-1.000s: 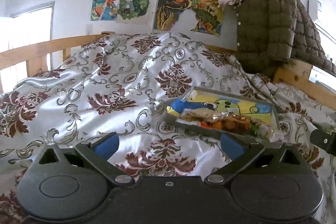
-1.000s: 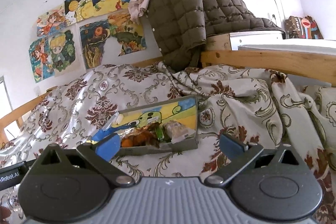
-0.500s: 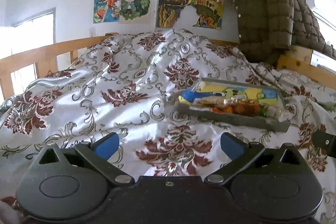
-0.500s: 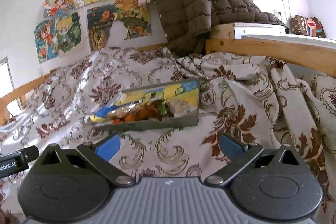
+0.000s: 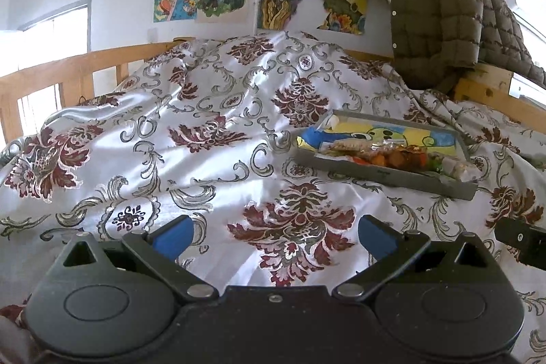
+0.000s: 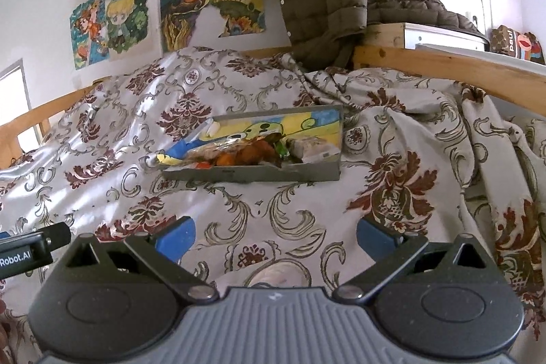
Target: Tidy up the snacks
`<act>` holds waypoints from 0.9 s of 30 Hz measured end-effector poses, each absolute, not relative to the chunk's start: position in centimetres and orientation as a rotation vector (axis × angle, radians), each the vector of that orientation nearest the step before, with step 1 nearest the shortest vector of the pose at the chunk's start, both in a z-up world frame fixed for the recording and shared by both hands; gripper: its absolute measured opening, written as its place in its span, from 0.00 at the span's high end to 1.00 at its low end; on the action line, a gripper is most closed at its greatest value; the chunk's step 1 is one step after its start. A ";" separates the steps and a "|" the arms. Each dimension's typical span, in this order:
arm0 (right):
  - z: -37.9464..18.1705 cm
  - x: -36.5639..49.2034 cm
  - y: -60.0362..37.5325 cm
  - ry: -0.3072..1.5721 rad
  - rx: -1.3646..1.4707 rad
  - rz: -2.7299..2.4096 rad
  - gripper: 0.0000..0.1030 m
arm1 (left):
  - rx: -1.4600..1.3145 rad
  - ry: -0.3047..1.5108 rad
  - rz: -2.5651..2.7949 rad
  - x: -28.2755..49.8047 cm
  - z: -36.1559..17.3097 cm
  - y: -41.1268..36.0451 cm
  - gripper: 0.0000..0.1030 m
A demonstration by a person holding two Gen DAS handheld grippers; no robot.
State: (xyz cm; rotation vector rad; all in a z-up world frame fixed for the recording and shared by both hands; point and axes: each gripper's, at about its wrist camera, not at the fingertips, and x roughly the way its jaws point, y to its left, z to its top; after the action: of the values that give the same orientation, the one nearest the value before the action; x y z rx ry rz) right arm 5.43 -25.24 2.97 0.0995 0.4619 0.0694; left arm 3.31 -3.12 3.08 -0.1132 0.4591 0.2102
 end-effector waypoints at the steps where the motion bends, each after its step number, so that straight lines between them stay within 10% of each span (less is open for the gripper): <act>1: 3.0 5.5 -25.2 0.464 0.099 0.070 0.00 | -0.116 0.461 0.210 3.3 3.0 -3.0 0.01; 27: 2.6 5.9 -24.9 0.486 0.082 0.082 0.00 | -0.112 0.479 0.226 3.2 2.7 -2.5 0.01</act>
State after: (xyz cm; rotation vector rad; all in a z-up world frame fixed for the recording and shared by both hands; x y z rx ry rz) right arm 5.89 -24.94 2.56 0.0816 0.4856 0.0821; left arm 3.20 -2.51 2.65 -0.1123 0.4794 0.2255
